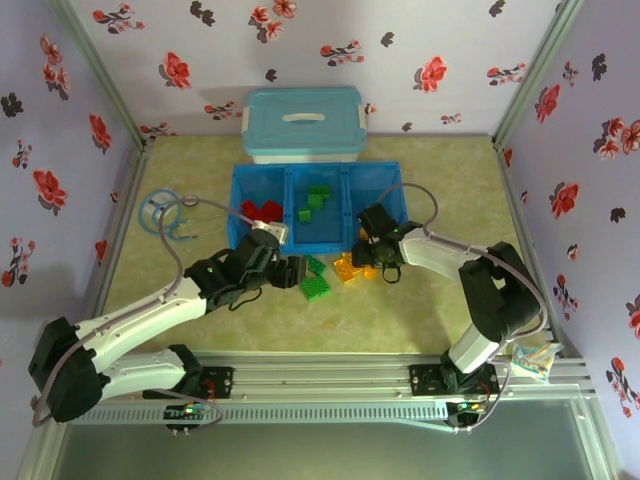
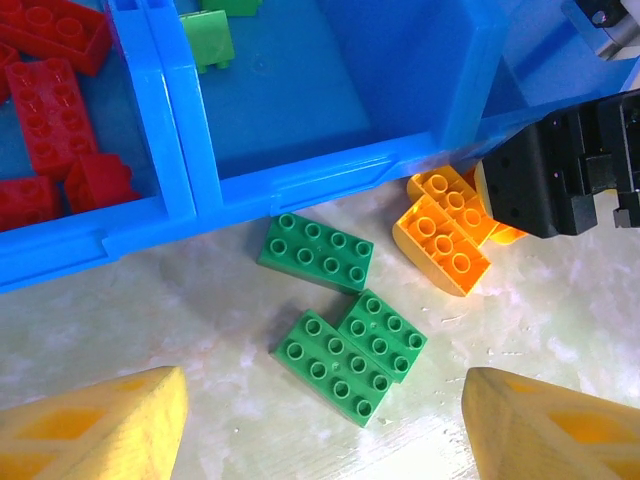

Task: Sort the legos into containers by color
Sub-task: Pick up the lego from the center of the table.

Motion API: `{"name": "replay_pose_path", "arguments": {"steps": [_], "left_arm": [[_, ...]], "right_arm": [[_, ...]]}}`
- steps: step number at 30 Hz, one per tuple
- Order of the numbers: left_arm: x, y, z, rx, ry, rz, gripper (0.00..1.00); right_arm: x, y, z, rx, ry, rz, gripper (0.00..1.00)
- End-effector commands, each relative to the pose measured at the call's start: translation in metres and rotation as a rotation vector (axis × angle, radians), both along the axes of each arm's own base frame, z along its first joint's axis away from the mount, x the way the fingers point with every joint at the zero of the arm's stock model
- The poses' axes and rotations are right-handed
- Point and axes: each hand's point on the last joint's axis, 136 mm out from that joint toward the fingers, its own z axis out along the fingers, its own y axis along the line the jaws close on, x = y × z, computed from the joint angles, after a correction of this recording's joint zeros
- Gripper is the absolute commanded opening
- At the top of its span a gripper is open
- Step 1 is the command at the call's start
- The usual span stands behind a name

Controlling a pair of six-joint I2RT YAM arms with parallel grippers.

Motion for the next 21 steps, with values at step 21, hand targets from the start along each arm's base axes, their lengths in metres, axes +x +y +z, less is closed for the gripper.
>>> {"name": "replay_pose_path", "arguments": {"steps": [21], "left_arm": [[0.004,0.001,-0.002,-0.003,-0.010,0.031,0.71]], "right_arm": [[-0.041,-0.034,0.007,-0.007,-0.029,-0.077,0.37]]}}
